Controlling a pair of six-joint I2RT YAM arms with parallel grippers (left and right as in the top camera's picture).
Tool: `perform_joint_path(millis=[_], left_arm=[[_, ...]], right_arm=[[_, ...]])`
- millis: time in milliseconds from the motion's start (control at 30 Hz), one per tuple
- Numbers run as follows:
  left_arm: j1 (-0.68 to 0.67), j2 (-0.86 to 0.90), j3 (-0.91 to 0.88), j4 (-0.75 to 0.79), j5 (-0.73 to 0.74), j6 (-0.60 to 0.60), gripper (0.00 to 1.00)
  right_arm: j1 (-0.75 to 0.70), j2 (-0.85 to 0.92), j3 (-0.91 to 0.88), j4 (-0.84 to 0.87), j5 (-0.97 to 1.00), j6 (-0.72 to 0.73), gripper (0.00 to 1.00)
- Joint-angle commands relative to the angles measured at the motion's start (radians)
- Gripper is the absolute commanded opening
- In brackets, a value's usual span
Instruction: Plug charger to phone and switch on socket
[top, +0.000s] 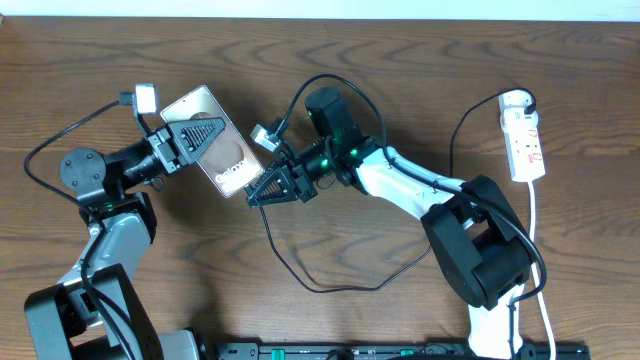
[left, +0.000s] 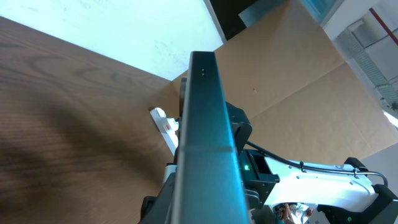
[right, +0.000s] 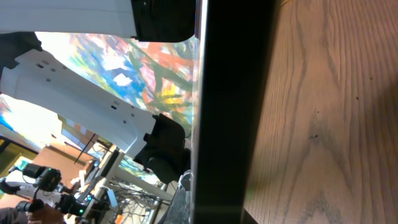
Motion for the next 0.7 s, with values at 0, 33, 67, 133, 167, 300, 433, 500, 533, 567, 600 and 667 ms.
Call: perform_joint_path(millis=[0, 33, 67, 133, 167, 300, 433, 500, 533, 567, 600, 667], left_arm=[[-0.03, -0.011, 0.003, 0.005, 0.108, -0.005, 0.07], [-0.03, -0.011, 0.003, 0.005, 0.108, -0.005, 0.08], [-0.03, -0.011, 0.003, 0.005, 0.108, -0.005, 0.08], [-0.029, -0.011, 0.003, 0.005, 0.108, -0.005, 0.08], [-0.029, -0.011, 0.003, 0.005, 0.108, -0.002, 0.08], [-0.027, -0.011, 0.003, 0.005, 0.108, 0.026, 0.08], [-0.01, -0.011, 0.003, 0.005, 0.108, 0.04, 0.08], [0.007, -0.011, 0.003, 0.005, 0.108, 0.04, 0.07], [0.017, -0.011, 0.003, 0.005, 0.108, 0.04, 0.07], [0.028, -0.011, 0.003, 0.005, 0.108, 0.04, 0.08], [0.043, -0.011, 0.003, 0.005, 0.108, 0.04, 0.08], [0.075, -0.011, 0.003, 0.004, 0.108, 0.04, 0.07]], right_arm=[[-0.018, -0.005, 0.02, 0.022, 0.054, 0.008, 0.07], [-0.018, -0.005, 0.02, 0.022, 0.054, 0.008, 0.11], [-0.018, -0.005, 0.02, 0.022, 0.054, 0.008, 0.15], [-0.018, -0.005, 0.02, 0.021, 0.053, 0.01, 0.18], [-0.018, -0.005, 0.02, 0.021, 0.053, 0.012, 0.22], [-0.018, -0.005, 0.02, 0.021, 0.039, 0.012, 0.99], [-0.018, -0.005, 0.02, 0.021, 0.038, 0.012, 0.99], [-0.018, -0.005, 0.02, 0.021, 0.038, 0.012, 0.99], [-0.018, -0.005, 0.02, 0.021, 0.038, 0.012, 0.99], [-0.018, -0.005, 0.02, 0.021, 0.038, 0.012, 0.99], [-0.018, -0.005, 0.02, 0.021, 0.039, 0.012, 0.99], [-0.018, -0.005, 0.02, 0.021, 0.039, 0.012, 0.99]])
